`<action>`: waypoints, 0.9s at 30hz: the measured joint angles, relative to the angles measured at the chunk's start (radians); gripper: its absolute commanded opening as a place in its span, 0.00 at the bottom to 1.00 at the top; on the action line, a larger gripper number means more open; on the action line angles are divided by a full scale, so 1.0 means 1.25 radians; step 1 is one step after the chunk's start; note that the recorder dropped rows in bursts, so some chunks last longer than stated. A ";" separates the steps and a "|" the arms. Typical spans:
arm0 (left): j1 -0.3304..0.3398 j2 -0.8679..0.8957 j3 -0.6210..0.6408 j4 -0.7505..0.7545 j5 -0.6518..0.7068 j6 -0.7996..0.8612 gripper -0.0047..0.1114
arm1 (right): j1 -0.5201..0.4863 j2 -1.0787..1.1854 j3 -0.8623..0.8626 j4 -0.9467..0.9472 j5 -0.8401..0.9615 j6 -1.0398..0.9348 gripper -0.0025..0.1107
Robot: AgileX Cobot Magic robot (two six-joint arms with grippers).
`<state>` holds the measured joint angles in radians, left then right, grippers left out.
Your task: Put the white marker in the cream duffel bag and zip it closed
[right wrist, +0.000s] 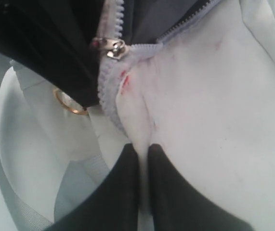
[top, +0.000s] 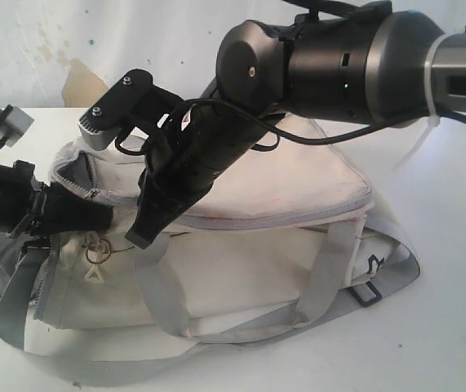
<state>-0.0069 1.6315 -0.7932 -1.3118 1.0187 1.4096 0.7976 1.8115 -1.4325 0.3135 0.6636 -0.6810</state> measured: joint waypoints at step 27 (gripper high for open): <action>-0.002 -0.085 -0.203 0.385 0.146 -0.603 0.04 | 0.000 0.000 0.000 -0.022 -0.002 0.017 0.02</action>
<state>-0.0093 1.5247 -1.0474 -0.8300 1.2016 0.6558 0.7976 1.8115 -1.4325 0.2865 0.6604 -0.6600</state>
